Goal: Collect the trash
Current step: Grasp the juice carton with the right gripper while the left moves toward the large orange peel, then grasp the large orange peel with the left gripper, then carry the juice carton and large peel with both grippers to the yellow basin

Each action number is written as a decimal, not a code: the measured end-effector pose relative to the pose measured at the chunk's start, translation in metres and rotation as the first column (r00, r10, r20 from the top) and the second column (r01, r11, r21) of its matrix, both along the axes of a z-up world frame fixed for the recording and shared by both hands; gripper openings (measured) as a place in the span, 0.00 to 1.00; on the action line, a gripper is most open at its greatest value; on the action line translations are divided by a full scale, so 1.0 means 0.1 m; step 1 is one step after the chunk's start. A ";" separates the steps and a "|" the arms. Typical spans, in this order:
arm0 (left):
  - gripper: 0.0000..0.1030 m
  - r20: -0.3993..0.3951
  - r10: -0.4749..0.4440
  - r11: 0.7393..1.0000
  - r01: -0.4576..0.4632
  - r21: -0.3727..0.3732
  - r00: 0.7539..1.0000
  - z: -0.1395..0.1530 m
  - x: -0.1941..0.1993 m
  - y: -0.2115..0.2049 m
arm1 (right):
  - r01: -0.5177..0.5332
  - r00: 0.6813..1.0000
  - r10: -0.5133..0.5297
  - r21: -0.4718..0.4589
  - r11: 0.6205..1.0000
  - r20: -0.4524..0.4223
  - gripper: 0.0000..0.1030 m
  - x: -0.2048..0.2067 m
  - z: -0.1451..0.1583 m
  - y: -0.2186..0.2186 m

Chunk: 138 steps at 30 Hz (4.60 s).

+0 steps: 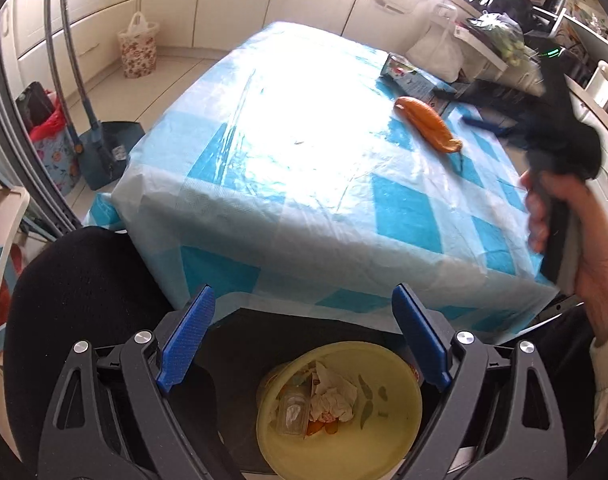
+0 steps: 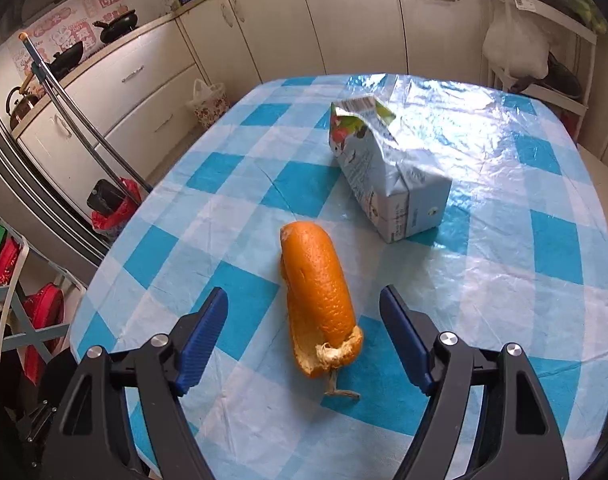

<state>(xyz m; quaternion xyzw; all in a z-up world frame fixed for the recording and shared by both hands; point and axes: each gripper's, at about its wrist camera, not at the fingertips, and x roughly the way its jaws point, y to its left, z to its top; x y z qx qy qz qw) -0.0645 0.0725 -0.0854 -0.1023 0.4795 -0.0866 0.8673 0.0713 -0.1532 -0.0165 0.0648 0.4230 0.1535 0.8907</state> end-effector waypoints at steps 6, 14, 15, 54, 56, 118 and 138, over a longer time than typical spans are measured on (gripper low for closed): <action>0.84 0.034 -0.025 0.999 0.025 0.025 0.999 0.07 0.01 -0.06 | 0.119 0.978 -0.107 -0.054 0.991 0.181 0.87 0.20 0.37 -0.22; 0.84 0.044 -0.024 0.999 0.022 0.043 0.999 0.15 0.14 -0.11 | 0.129 0.990 -0.127 -0.027 0.991 0.055 0.87 0.82 0.05 -0.26; 0.84 0.052 -0.023 0.999 0.021 0.041 0.998 0.19 0.17 -0.13 | 0.121 0.992 -0.120 -0.030 0.992 0.046 0.87 0.88 0.02 -0.23; 0.22 0.052 -0.161 0.987 0.159 0.033 0.986 0.21 1.91 -1.41 | 0.030 0.982 -0.034 -0.024 0.999 -0.188 0.52 0.37 -0.18 -0.92; 0.20 0.055 -0.201 0.979 0.200 0.027 0.978 0.22 1.79 -1.22 | 0.021 0.981 -0.024 -0.019 1.000 -0.190 0.52 0.34 -0.18 -0.86; 0.21 0.164 -0.068 0.990 0.086 -0.110 0.984 0.80 -0.07 -0.02 | 0.194 0.981 -0.187 0.392 0.899 -0.057 0.53 -1.22 0.01 -0.52; 0.21 0.166 -0.218 0.974 0.224 -0.017 0.962 0.74 -0.75 -0.28 | 0.152 0.987 -0.163 0.406 0.901 -0.009 0.53 -1.87 0.07 -0.50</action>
